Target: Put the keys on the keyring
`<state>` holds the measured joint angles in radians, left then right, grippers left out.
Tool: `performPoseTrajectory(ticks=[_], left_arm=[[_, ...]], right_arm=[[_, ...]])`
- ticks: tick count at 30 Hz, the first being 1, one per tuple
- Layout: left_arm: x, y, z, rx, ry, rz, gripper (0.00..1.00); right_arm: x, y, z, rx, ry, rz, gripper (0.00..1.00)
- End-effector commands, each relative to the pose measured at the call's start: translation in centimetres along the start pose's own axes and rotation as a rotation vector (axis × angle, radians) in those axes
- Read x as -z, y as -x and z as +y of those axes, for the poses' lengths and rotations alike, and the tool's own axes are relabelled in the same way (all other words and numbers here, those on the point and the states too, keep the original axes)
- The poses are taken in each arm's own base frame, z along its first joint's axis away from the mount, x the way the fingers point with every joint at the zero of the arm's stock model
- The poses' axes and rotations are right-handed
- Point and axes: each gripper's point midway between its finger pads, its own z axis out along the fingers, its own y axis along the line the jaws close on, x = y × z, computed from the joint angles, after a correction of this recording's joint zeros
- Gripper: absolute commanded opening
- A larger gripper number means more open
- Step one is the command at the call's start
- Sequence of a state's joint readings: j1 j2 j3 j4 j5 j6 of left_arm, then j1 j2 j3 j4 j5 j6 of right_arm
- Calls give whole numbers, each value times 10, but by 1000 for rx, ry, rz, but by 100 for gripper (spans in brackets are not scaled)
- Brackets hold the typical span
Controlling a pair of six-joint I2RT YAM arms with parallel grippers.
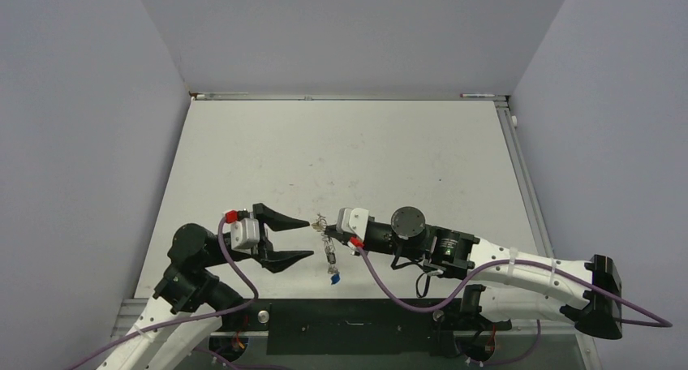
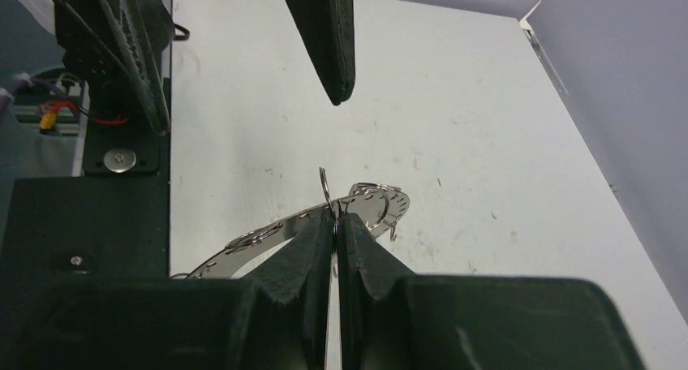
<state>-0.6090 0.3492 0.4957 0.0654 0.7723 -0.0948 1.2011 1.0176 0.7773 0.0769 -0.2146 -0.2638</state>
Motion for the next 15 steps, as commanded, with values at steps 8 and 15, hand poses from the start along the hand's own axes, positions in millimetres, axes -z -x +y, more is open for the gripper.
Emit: performPoseTrajectory(ticks=[8, 15], left_arm=[[-4, -3, 3, 26, -24, 311, 50], [-16, -29, 8, -24, -37, 445, 44]], right_arm=[[17, 17, -21, 143, -114, 98, 5], [15, 8, -19, 161, -123, 166, 5]])
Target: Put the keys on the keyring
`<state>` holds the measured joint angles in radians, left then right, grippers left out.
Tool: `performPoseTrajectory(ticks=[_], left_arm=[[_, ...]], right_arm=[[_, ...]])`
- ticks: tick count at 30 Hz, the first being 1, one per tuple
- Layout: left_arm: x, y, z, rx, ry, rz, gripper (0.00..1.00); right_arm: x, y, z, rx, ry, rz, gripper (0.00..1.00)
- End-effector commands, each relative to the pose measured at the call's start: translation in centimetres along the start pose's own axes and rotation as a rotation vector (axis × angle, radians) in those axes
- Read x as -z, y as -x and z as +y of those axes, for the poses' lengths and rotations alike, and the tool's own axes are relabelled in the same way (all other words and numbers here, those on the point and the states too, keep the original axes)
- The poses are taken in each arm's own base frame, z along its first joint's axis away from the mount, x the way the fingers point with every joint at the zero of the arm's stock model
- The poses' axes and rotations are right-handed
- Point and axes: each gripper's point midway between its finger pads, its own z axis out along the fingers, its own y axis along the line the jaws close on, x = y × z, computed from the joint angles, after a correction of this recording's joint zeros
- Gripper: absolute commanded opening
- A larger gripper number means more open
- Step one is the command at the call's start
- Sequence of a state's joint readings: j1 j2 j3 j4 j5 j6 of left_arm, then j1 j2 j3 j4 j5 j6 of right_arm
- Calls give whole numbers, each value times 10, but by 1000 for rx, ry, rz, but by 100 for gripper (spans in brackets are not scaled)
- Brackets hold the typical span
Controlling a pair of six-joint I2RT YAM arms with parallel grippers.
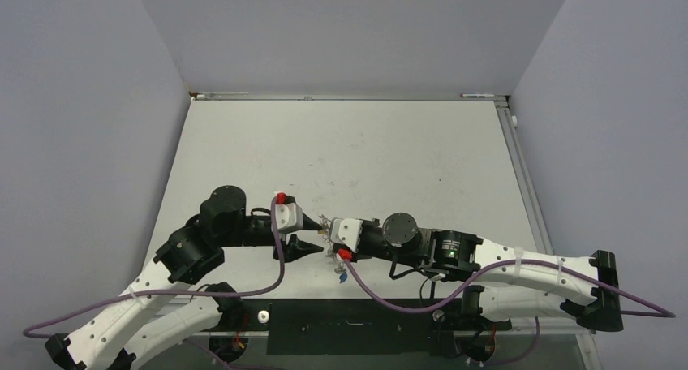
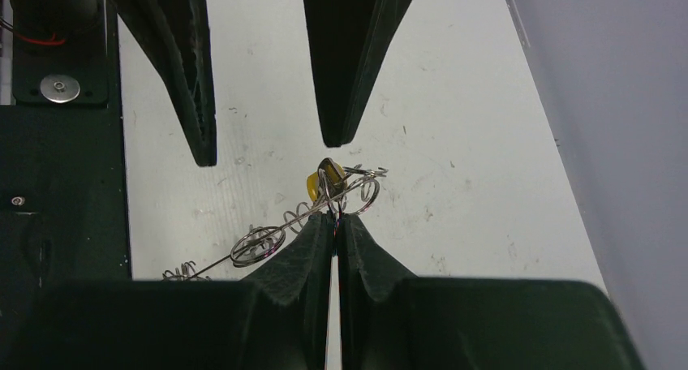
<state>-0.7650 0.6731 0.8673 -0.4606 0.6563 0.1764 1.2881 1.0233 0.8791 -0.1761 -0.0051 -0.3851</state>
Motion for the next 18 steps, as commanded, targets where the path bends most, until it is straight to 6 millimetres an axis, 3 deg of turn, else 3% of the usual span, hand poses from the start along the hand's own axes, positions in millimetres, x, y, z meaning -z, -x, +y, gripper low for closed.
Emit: performPoseTrajectory(ticks=[1, 10, 18], left_arm=[[-4, -14, 9, -65, 48, 86, 43], [-14, -23, 24, -103, 93, 102, 34], [-21, -24, 20, -114, 59, 70, 29]], right_arm=[[3, 19, -16, 15, -67, -21, 5], [2, 19, -8, 17, -49, -20, 5], [0, 23, -5, 16, -30, -40, 5]])
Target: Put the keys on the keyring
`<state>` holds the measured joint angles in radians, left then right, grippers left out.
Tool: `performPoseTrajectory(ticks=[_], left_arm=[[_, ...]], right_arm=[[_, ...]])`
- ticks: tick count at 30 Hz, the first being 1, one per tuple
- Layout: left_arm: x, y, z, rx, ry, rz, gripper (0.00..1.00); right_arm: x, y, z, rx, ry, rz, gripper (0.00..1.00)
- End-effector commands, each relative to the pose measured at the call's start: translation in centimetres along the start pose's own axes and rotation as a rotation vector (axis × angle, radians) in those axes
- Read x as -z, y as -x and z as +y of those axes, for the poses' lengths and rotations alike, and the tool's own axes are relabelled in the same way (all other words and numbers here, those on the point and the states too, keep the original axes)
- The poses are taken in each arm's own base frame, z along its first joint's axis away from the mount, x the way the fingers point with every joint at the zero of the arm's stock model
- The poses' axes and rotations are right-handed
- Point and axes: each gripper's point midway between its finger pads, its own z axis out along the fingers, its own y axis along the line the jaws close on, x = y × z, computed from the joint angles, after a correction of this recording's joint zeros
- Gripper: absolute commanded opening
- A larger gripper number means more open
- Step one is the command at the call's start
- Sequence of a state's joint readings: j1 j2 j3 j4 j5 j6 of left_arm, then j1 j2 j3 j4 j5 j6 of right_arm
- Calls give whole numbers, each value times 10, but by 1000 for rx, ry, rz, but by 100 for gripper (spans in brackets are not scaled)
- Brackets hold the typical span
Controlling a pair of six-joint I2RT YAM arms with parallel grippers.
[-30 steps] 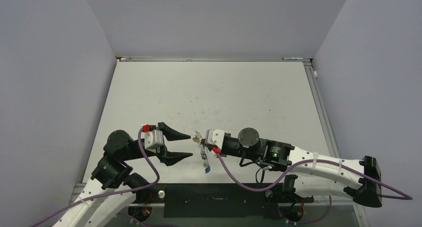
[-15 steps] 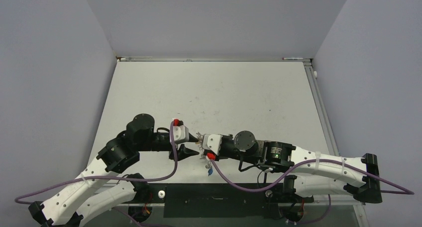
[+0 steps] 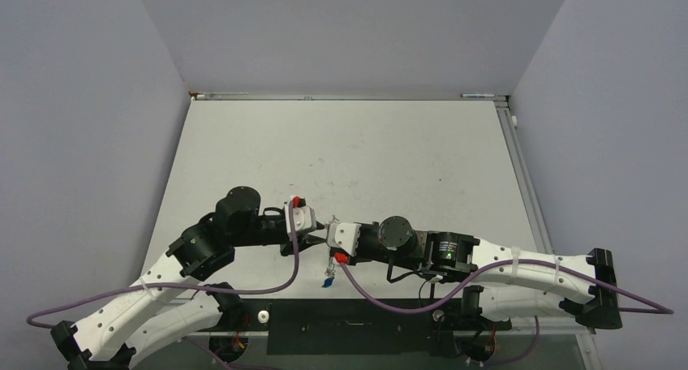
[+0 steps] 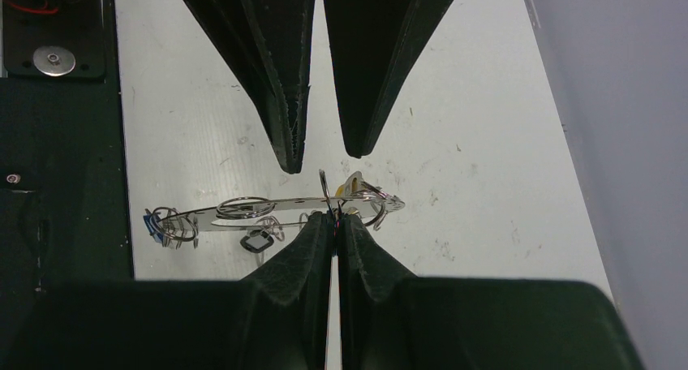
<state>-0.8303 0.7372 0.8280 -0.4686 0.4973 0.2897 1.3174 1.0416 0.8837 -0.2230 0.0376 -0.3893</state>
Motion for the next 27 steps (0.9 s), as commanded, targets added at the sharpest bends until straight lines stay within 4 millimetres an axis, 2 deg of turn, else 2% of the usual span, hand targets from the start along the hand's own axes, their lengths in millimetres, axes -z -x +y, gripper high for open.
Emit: performPoseTrajectory(ticks=[1, 14, 27], left_arm=[[-4, 12, 1, -45, -11, -59, 29], [-9, 17, -2, -51, -27, -116, 16], [-13, 8, -2, -43, -29, -92, 17]], right_arm=[[3, 34, -13, -6, -40, -102, 5], [-2, 33, -8, -4, -13, -95, 5], [3, 39, -9, -12, -13, -119, 5]])
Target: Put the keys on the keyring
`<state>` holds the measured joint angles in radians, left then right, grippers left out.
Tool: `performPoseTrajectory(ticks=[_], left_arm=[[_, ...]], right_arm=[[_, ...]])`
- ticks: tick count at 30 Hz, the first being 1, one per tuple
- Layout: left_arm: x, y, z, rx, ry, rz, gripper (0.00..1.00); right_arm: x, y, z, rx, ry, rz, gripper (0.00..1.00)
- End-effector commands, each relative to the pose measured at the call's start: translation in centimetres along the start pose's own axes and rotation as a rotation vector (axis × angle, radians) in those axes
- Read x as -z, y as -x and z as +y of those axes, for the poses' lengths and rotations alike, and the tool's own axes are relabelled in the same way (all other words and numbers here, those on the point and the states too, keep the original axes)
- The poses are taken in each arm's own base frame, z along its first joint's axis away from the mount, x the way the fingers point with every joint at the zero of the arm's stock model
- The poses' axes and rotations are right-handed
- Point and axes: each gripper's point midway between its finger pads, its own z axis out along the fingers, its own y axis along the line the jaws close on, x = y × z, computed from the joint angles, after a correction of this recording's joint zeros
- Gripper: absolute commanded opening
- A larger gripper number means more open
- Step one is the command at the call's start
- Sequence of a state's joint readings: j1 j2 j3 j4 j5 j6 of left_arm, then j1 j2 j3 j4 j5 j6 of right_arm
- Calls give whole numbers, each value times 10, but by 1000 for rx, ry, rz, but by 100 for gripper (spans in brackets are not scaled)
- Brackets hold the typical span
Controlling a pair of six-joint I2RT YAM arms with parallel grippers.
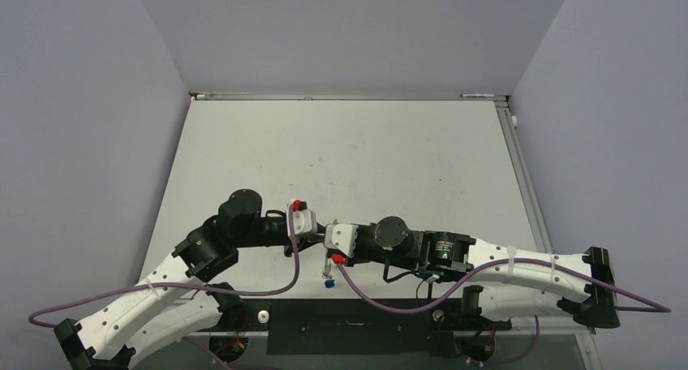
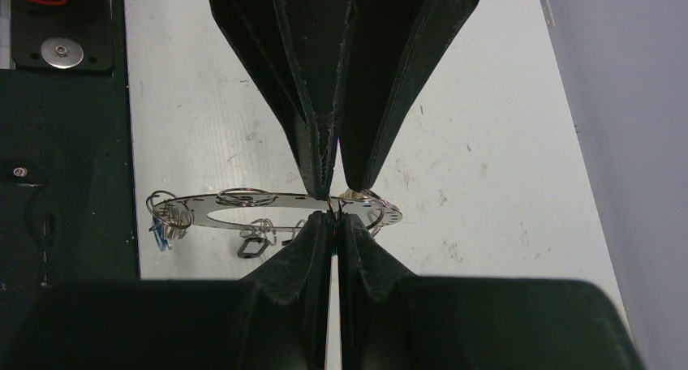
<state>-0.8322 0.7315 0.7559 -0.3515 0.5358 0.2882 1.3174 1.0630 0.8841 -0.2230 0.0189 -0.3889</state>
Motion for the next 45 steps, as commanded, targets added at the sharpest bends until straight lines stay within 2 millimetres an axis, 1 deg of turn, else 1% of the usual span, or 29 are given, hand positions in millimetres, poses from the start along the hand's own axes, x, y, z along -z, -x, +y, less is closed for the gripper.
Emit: performPoseTrajectory(ticks=[1, 3, 4, 6, 11, 13, 15, 21, 22, 26, 28, 32, 33, 36, 39, 41, 42, 45], left_arm=[[-3, 9, 1, -20, -4, -38, 17], [-4, 9, 1, -18, -7, -39, 16], [-4, 10, 0, -18, -11, -43, 14], [-5, 10, 0, -14, -14, -47, 12], [-9, 6, 0, -2, -17, -45, 9], [-9, 6, 0, -1, -16, -48, 6], [-9, 6, 1, -1, -13, -50, 0], [-3, 13, 6, -33, 32, -79, 0], [-2, 15, 7, -39, 37, -86, 0], [2, 18, 7, -52, 49, -103, 0], [3, 17, 7, -52, 54, -107, 0], [2, 15, 7, -47, 51, -106, 0], [2, 16, 7, -46, 52, -107, 0], [3, 17, 7, -45, 58, -119, 0], [4, 19, 8, -42, 63, -136, 0], [5, 21, 9, -38, 72, -151, 0], [7, 24, 10, -40, 77, -167, 0], [10, 28, 11, -36, 83, -202, 0]], right_arm=[[8, 42, -15, -14, -39, -129, 5], [8, 44, -10, -14, -14, -143, 5], [9, 45, -10, -14, -10, -145, 5], [9, 45, -9, -14, -10, -151, 5], [13, 50, -9, -17, -5, -179, 5], [14, 50, -9, -18, -5, -185, 5], [14, 51, -9, -19, -4, -188, 5], [15, 50, -11, -34, -20, -190, 5], [15, 50, -12, -39, -26, -189, 7], [19, 48, -15, -52, -51, -189, 38], [27, 48, -24, -62, -98, -196, 46], [52, 54, -37, -69, -166, -263, 47], [59, 57, -39, -71, -176, -290, 47], [70, 62, -38, -73, -179, -358, 46], [66, 59, -34, -79, -169, -355, 44], [57, 51, -30, -88, -158, -323, 43], [54, 53, -31, -102, -165, -340, 42], [42, 45, -23, -122, -145, -327, 40]])
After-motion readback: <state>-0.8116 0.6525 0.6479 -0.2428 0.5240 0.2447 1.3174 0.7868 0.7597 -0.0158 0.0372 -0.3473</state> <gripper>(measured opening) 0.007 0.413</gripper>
